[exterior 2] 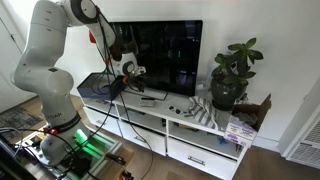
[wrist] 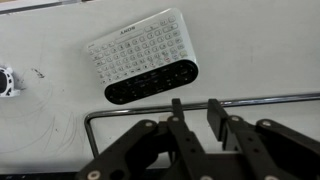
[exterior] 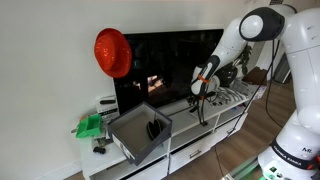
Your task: Press a button on the grey gadget on the cabinet
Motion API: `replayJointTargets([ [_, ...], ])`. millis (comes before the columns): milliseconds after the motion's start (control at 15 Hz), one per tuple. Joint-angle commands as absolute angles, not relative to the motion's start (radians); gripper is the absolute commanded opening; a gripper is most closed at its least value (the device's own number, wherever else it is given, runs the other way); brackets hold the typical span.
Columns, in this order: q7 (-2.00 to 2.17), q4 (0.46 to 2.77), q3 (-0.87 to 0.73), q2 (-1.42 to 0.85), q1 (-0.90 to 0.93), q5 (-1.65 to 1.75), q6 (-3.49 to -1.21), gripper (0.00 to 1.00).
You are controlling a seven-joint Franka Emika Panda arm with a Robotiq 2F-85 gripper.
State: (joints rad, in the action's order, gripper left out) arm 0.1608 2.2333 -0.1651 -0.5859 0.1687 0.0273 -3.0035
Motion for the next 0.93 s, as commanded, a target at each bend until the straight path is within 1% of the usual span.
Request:
replayJointTargets([
  [0, 0.207, 2.185, -0.230, -0.649, 0.243, 0.045, -3.023, 0.04],
  [133, 0.222, 2.178, -0.254, -0.665, 0.270, 0.038, -3.011, 0.01],
  [200, 0.186, 2.193, -0.217, -0.642, 0.230, 0.033, -3.005, 0.00],
  [600, 0.188, 2.190, -0.218, -0.649, 0.232, 0.032, -3.005, 0.01],
  [867, 0.207, 2.178, -0.252, -0.689, 0.258, 0.039, -3.020, 0.01],
])
